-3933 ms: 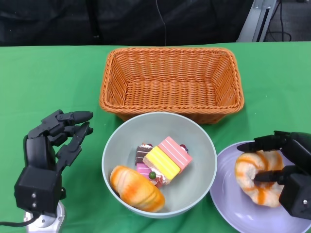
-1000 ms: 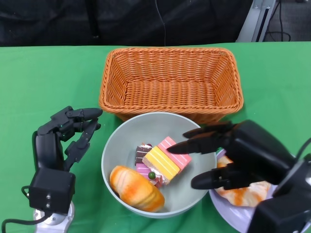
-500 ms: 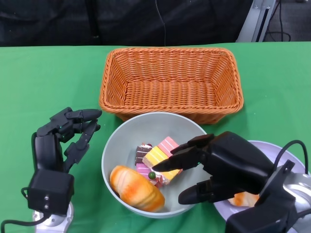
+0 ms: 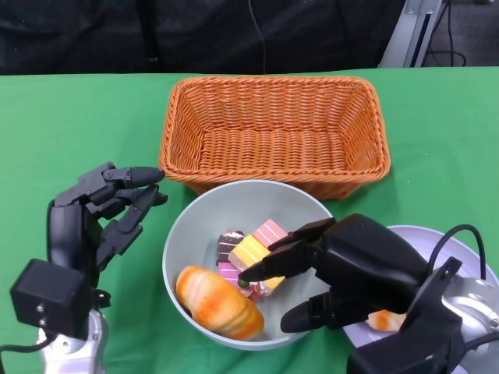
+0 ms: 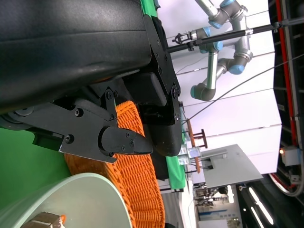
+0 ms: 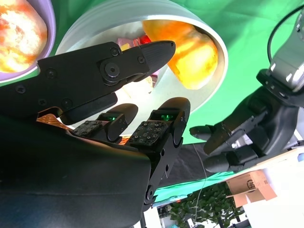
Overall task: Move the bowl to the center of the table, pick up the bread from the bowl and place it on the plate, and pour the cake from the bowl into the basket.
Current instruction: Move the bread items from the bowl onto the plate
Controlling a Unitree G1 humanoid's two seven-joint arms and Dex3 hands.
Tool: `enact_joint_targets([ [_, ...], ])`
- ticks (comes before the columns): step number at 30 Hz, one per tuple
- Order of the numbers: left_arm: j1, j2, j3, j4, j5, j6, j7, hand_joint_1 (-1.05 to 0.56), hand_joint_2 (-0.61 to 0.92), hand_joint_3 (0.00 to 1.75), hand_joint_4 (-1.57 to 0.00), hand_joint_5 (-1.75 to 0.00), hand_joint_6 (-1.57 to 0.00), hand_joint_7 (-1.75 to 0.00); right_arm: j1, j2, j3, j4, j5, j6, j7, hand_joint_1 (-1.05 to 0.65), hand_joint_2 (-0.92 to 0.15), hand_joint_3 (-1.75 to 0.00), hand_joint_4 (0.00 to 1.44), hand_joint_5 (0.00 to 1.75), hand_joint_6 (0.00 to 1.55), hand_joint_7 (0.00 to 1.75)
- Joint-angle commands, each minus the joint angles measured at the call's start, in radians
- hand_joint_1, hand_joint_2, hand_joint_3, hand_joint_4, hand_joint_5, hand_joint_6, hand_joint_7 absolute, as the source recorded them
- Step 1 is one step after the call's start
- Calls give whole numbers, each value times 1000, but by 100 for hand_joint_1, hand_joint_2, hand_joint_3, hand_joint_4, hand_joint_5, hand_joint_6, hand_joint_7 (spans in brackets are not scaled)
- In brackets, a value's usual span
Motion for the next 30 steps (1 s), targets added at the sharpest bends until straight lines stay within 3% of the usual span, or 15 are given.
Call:
enact_joint_targets([
  [1,24,23,11,-28,-21,15,-41,-21,92,20,-97,-82,-103,-53,-6,4,9,1,-9,12,-6,-66,-91,-1,89,2,74,0],
  [13,36,23,32,-49,-61,30,-109,-18,92,23,-99,-78,-107,-49,-13,56,46,-35,-84,125,-4,-70,-92,-1,84,0,67,0],
  [23,20,31,47,-2,-44,10,-112,-26,92,22,-96,-76,-107,-45,-40,121,80,-50,-113,249,16,-77,-92,-4,75,0,44,0],
  [30,18,34,47,9,-3,5,-74,-29,92,23,-89,-86,-105,-46,-48,135,93,-40,-129,270,-3,-81,-92,-7,81,4,35,0],
])
